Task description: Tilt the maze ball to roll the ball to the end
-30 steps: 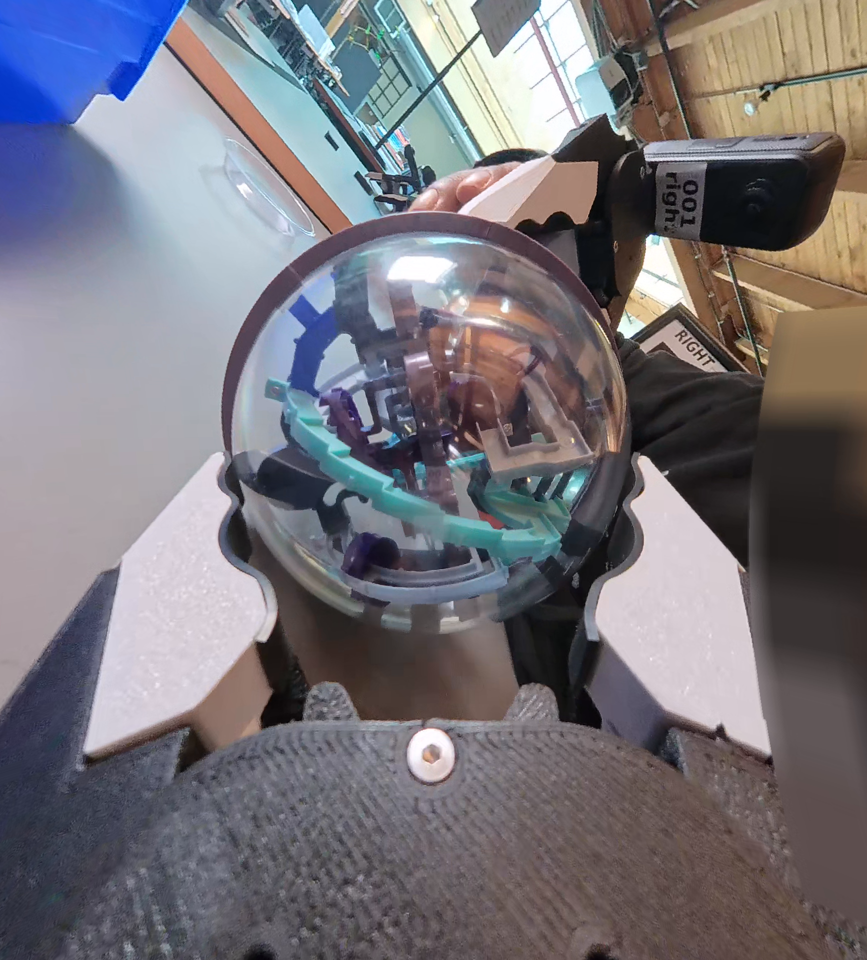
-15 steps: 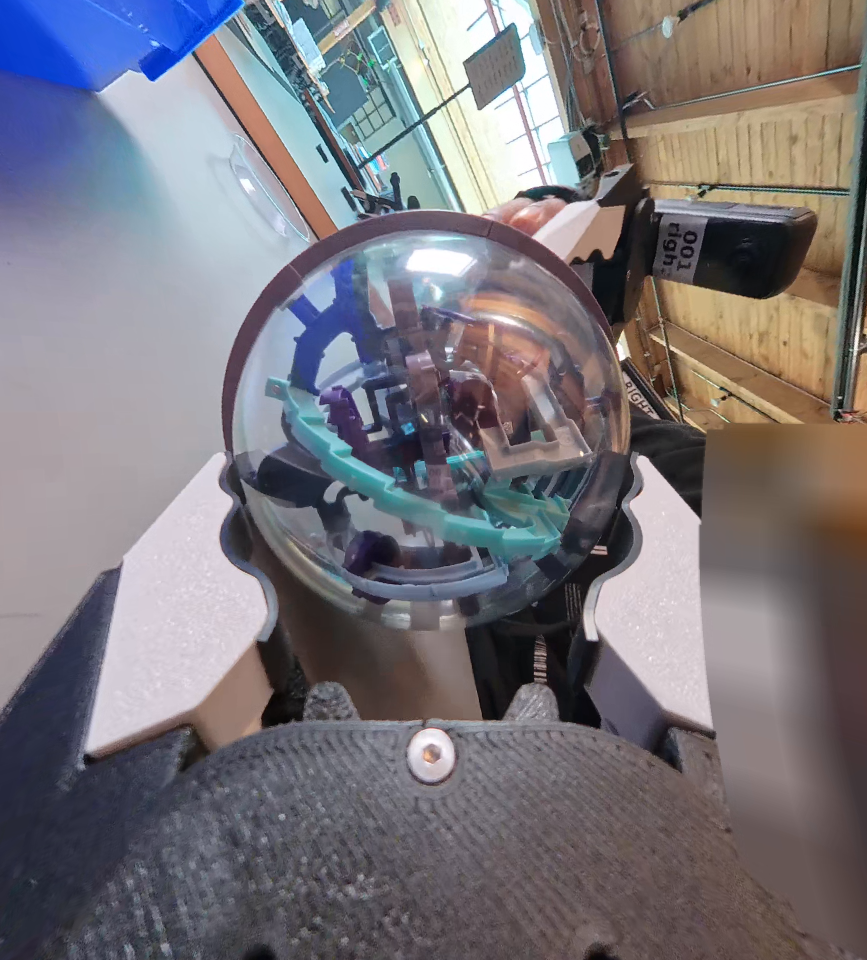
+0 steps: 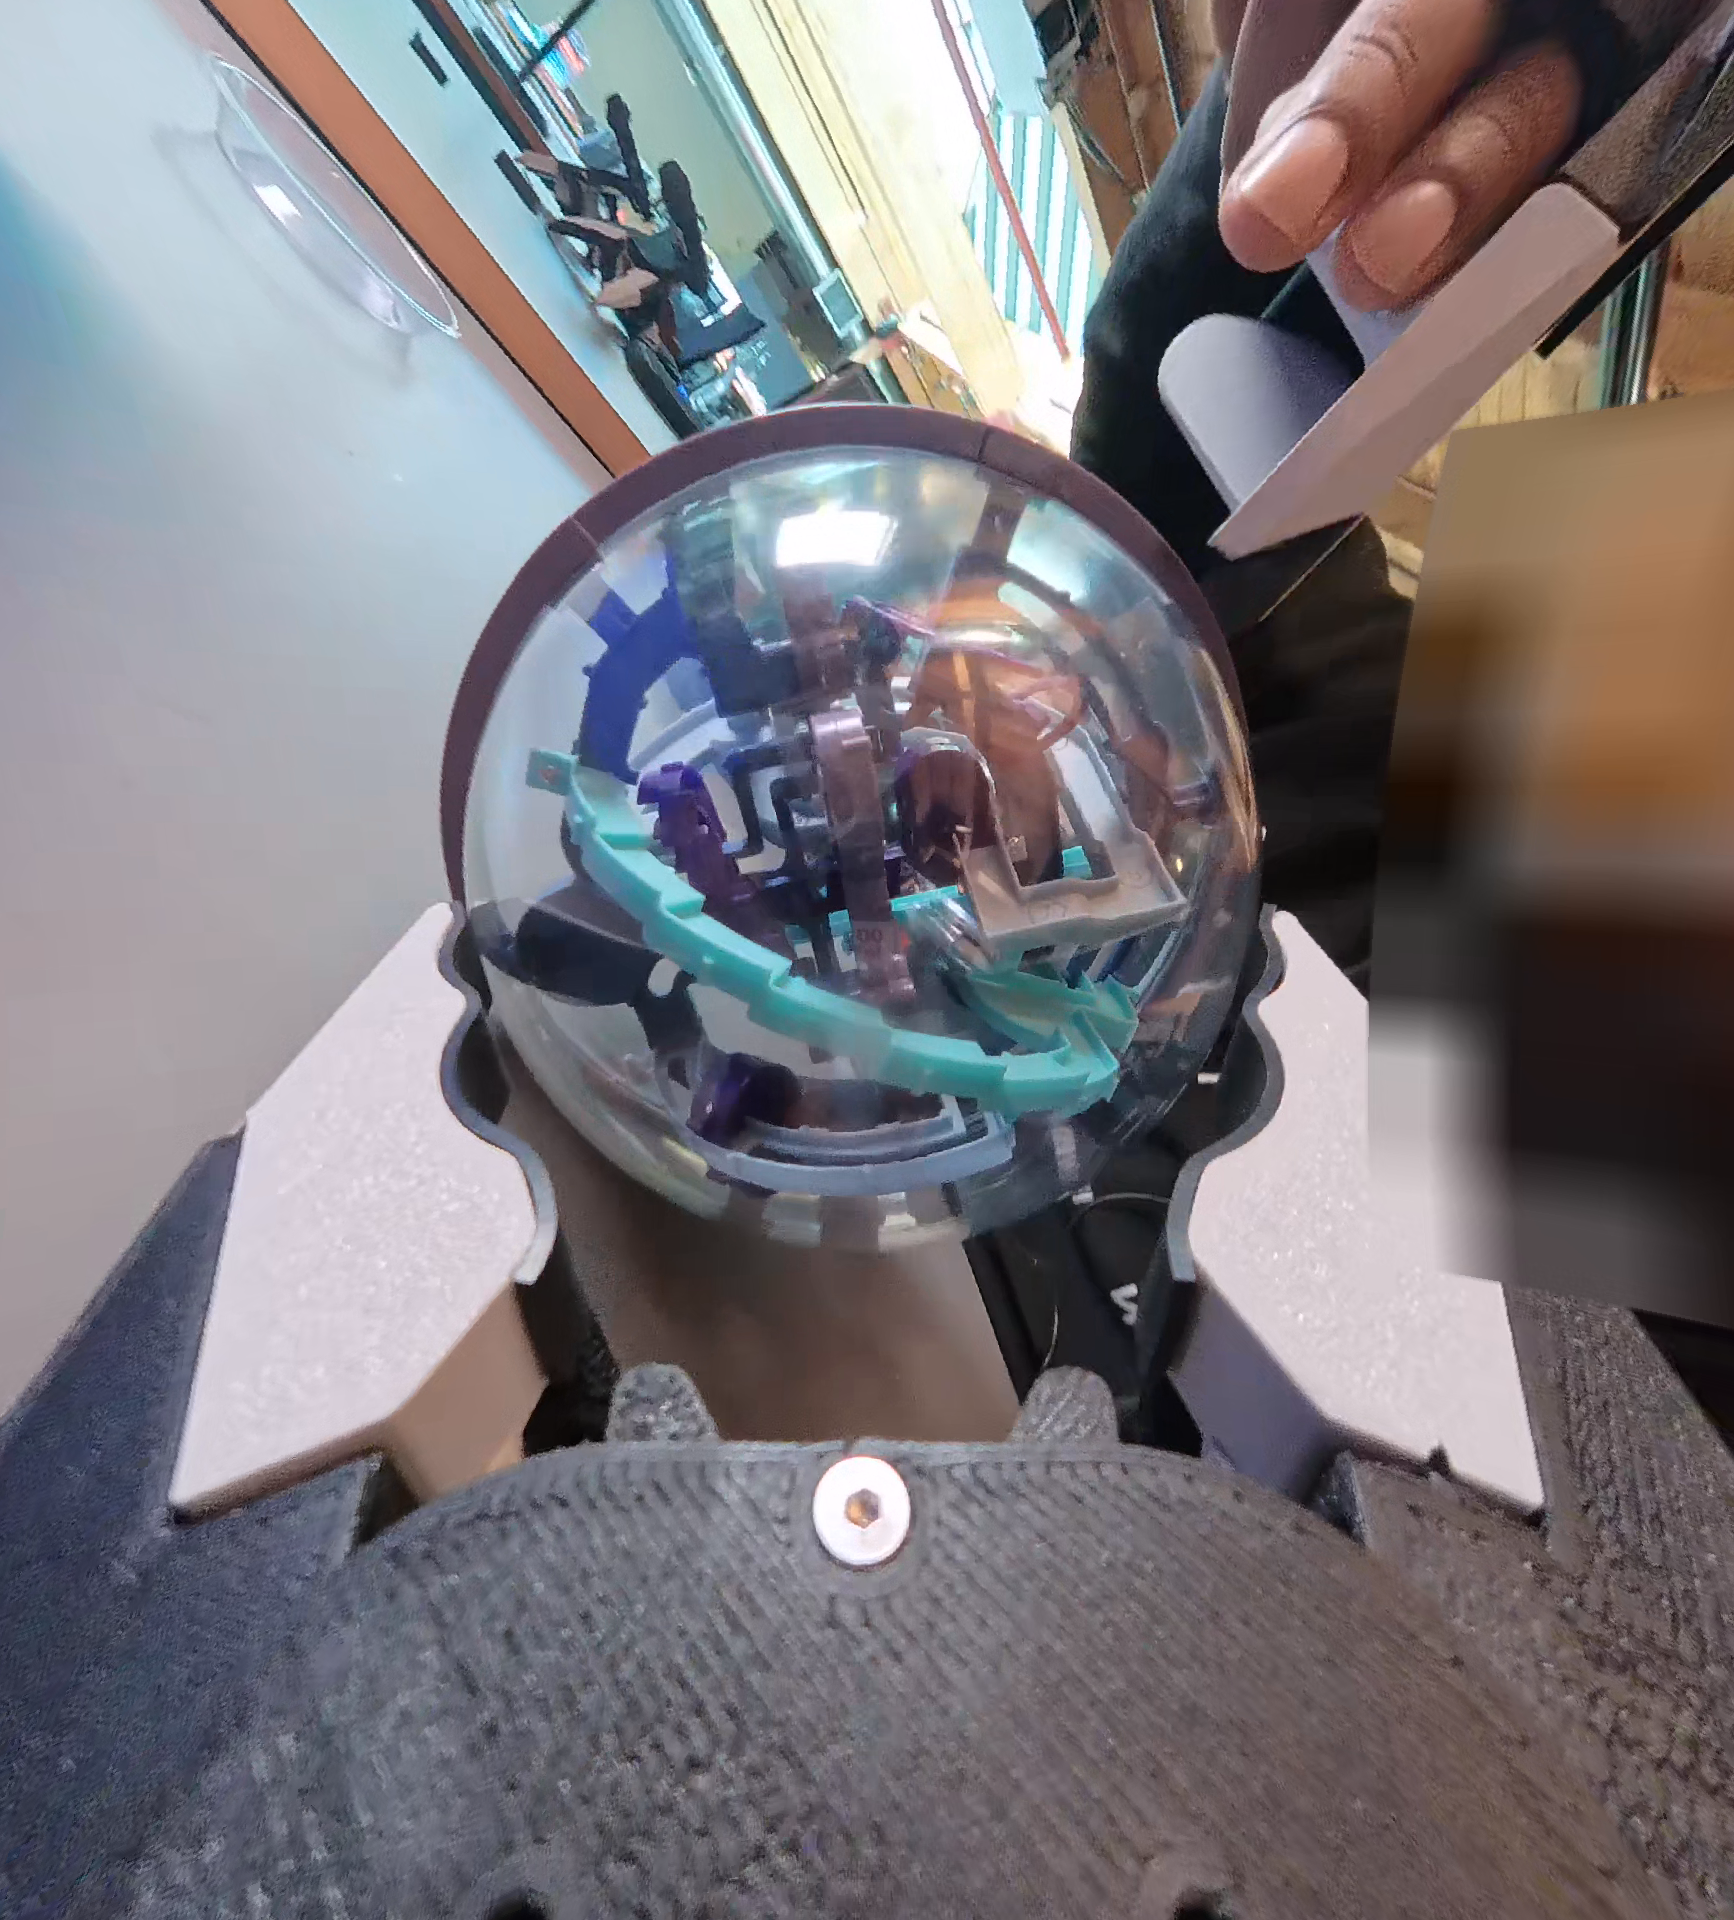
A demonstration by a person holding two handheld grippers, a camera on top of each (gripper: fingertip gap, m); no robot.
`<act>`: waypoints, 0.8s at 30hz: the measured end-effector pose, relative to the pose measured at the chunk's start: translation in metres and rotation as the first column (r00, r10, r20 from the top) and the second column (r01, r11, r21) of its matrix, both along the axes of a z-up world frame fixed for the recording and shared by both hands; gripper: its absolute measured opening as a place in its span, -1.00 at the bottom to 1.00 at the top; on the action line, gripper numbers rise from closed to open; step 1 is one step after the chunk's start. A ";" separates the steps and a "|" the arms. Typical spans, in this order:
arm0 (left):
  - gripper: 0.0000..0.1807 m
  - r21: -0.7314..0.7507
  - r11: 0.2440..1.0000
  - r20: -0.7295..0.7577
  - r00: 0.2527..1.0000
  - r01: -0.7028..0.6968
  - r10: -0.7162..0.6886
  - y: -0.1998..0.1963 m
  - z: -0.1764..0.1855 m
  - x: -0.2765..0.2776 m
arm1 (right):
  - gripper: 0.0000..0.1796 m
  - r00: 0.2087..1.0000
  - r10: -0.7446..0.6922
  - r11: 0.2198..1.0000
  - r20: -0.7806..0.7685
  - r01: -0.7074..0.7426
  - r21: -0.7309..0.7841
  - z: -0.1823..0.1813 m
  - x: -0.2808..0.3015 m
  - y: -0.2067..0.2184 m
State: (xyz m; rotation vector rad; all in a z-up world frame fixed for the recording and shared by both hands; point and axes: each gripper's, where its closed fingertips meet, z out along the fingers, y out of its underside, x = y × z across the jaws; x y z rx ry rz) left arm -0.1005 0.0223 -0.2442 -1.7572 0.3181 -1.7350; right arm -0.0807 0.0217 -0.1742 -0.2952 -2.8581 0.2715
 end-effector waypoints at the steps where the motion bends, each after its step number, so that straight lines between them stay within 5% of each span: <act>1: 0.54 0.013 1.000 0.000 1.000 0.018 -0.018 -0.001 0.000 0.000 | -0.62 0.999 0.002 1.000 0.035 -0.002 0.009 -0.001 0.001 -0.002; 6: 0.54 0.046 0.993 0.008 0.994 0.107 -0.107 -0.005 -0.002 -0.005 | -0.59 0.989 -0.005 0.999 0.148 -0.002 0.045 -0.005 -0.001 -0.012; 10: 0.54 0.068 0.980 -0.008 0.983 0.186 -0.186 -0.006 -0.001 -0.004 | -0.89 0.982 -0.029 0.997 0.188 0.016 0.072 -0.002 -0.005 -0.016; 16: 0.53 0.062 0.967 0.021 0.969 0.246 -0.247 0.000 0.001 -0.001 | -0.92 0.980 -0.043 0.991 0.196 0.017 0.131 -0.003 0.001 -0.013; 24: 0.29 0.123 0.991 0.022 0.999 -0.045 0.043 0.008 0.014 -0.050 | -0.93 0.978 -0.081 0.989 0.192 0.055 0.138 -0.002 -0.002 -0.012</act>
